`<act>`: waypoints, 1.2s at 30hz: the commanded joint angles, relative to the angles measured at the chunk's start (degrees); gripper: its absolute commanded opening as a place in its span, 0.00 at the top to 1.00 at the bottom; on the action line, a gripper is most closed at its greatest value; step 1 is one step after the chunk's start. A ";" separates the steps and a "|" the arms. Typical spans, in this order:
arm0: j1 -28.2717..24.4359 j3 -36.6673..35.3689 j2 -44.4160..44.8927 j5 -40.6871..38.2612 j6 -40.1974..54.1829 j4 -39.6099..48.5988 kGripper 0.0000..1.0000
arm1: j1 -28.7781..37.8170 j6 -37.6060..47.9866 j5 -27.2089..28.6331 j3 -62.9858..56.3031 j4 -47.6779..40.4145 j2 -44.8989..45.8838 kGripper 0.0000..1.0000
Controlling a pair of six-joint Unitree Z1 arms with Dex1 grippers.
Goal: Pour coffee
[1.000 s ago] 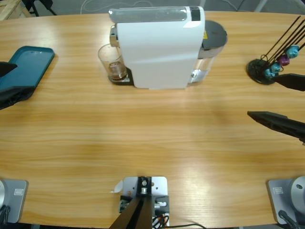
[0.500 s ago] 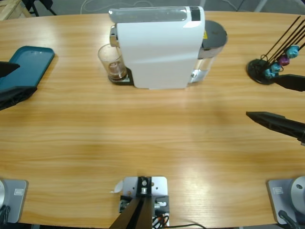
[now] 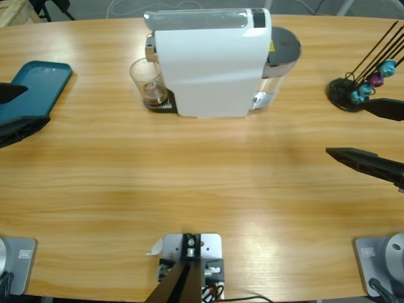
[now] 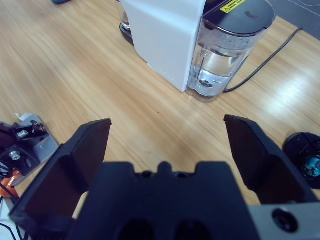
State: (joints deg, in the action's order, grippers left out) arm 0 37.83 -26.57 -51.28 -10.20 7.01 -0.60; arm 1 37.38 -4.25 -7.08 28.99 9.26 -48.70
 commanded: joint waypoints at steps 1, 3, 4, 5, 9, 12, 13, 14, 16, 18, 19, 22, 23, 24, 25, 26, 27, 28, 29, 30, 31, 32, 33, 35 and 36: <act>0.49 2.31 -1.72 -0.79 -0.59 -0.72 0.22 | 0.59 0.65 -0.74 -2.18 -0.64 -1.14 0.00; 0.49 2.31 -1.80 -0.75 -0.59 -0.76 0.22 | 0.57 0.65 -0.74 -2.17 -0.64 -1.17 0.00; 0.49 2.31 -1.89 -0.75 -0.59 -0.85 0.22 | 0.54 0.65 -0.74 -2.15 -0.64 -1.17 0.00; 0.49 2.31 -1.98 -0.70 -0.59 -0.95 0.21 | 0.57 0.65 -0.74 -2.17 -0.64 -1.21 0.00; 0.48 2.31 -1.93 -0.70 -1.10 -1.00 0.05 | 0.57 0.65 -0.74 -2.18 -0.64 -1.22 0.00; 0.48 2.28 -2.24 -0.70 -1.49 -1.02 0.03 | 0.57 0.65 -0.74 -2.15 -0.64 -1.14 0.00; 0.49 2.26 -2.24 -0.70 -1.66 -1.04 0.01 | 0.59 0.65 -0.74 -2.18 -0.64 -1.14 0.00; 0.48 2.31 -2.24 -0.63 -1.75 -1.04 0.00 | 0.57 0.65 -0.74 -2.15 -0.64 -1.19 0.00; 0.49 2.31 -2.33 -0.59 -1.84 -1.06 0.00 | 0.57 0.65 -0.74 -2.11 -0.64 -1.31 0.00; 0.49 2.38 -2.33 -0.45 -2.00 -1.13 0.00 | 0.57 0.65 -0.74 -2.11 -0.64 -1.31 0.00; 0.48 2.40 -2.33 -0.36 -2.00 -1.16 0.00 | 0.55 0.65 -0.74 -2.13 -0.64 -1.31 0.00; 0.46 2.45 -2.44 -0.47 -2.03 -1.25 0.00 | 0.57 0.65 -0.74 -2.09 -0.64 -1.31 0.00; 0.49 2.38 -2.61 -0.43 -2.21 -1.23 0.00 | 0.59 0.65 -0.74 -2.11 -0.64 -1.31 0.00; 0.49 2.19 -2.98 -0.19 -2.70 -1.16 0.00 | 0.57 0.65 -0.74 -2.11 -0.64 -1.31 0.00; 0.49 1.79 -3.53 0.59 -3.09 -1.13 0.00 | 0.55 0.65 -0.74 -2.13 -0.64 -1.31 0.00; 0.49 1.49 -4.14 1.25 -3.44 -1.07 0.00 | 0.54 0.65 -0.74 -2.15 -0.64 -1.31 0.00; 0.46 1.19 -4.74 1.32 -3.49 -0.92 0.00 | 0.54 0.65 -0.74 -2.15 -0.64 -1.31 0.00; 0.48 0.99 -5.28 1.27 -3.53 -0.88 0.00 | 0.55 0.65 -0.74 -2.09 -0.64 -1.24 0.00; 0.46 0.91 -5.69 1.24 -3.63 -0.90 0.00 | 0.59 0.65 -0.74 -2.13 -0.64 -1.17 0.00; 0.46 0.77 -6.04 1.46 -3.93 -0.90 0.00 | 0.57 0.65 -0.74 -2.18 -0.64 -1.14 0.00; 0.46 0.57 -6.25 2.75 -5.21 -1.02 0.00 | 0.59 0.65 -0.74 -2.17 -0.64 -1.14 0.00; 0.49 0.55 -6.25 3.64 -6.07 -1.07 0.00 | 0.59 0.65 -0.77 -2.18 -0.64 -1.19 0.00; 0.46 0.64 -6.20 4.24 -6.28 -1.07 0.00 | 0.59 0.65 -0.81 -2.17 -0.64 -1.22 0.00; 0.44 0.73 -6.46 5.05 -6.14 -1.07 0.00 | 0.55 0.65 -0.81 -2.13 -0.61 -1.22 0.00; 0.44 0.66 -6.76 5.60 -6.13 -1.07 0.00 | 0.59 0.65 -0.81 -2.13 -0.61 -1.28 0.00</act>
State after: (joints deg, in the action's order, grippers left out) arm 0 37.83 -26.59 -55.71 -7.73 2.23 -1.09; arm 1 37.38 -4.25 -7.08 28.99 9.26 -48.71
